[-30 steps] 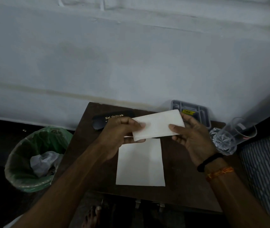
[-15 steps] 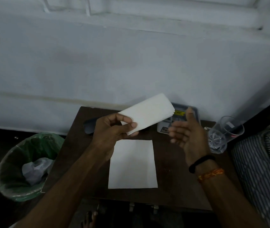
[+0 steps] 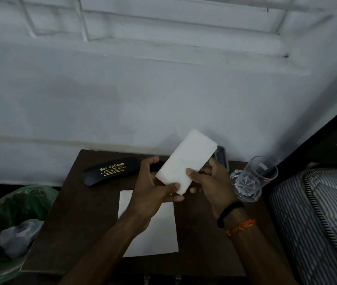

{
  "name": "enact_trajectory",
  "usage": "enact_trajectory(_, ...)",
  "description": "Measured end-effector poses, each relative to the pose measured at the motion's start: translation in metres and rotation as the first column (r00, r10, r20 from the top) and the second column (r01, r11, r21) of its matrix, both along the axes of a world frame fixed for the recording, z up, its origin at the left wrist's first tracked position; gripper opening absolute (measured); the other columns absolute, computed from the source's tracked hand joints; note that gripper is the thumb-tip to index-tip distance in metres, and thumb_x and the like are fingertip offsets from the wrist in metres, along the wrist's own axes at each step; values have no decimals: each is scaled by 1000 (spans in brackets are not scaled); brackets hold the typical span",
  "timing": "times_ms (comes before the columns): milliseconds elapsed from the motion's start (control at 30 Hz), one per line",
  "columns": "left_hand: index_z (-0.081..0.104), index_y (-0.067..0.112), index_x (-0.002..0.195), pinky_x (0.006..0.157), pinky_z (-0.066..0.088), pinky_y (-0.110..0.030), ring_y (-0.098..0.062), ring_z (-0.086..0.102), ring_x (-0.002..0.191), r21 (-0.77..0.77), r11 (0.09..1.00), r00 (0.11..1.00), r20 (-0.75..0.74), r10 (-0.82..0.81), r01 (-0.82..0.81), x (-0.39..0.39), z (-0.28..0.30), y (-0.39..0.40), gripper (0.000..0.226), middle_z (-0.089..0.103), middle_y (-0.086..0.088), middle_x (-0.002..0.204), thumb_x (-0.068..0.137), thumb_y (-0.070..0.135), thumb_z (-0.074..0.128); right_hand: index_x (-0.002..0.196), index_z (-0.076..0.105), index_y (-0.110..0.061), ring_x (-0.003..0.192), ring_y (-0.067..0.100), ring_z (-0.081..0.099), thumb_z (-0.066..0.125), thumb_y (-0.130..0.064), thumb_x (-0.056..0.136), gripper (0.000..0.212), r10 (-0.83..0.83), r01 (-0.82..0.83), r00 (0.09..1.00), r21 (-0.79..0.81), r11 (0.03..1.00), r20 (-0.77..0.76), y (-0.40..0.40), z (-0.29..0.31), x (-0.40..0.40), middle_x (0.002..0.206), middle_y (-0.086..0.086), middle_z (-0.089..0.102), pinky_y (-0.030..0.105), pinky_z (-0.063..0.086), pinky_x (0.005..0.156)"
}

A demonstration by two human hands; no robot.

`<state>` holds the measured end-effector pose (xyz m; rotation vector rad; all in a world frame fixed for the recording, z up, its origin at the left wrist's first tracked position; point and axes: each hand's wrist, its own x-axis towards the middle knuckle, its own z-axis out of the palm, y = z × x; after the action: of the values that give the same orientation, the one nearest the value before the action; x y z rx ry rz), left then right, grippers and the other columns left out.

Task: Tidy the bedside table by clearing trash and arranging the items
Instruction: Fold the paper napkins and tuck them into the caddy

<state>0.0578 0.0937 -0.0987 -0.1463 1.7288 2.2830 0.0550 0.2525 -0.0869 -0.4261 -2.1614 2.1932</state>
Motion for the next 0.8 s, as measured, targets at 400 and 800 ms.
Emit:
enact_trajectory(400,62,23,120,79,61,-47,-17,71,99,-256,960,983,-107,-148,116,-38,12,5,41,72,3,112,82,33,74,123,54,-15,92,23,70,62,-11,92,32,345,-343,938,240,908,36,21,2,-9,110,5,70,29,52,49)
enact_trajectory(800,66,9,110,87,58,-42,-21,70,100,-312,941,875,-407,-260,134,-114,55,45,32,73,-5,109,81,16,76,79,64,-17,75,19,69,74,-26,80,14,-13,167,966,585,794,-257,58,13,-53,77,-1,71,44,58,71)
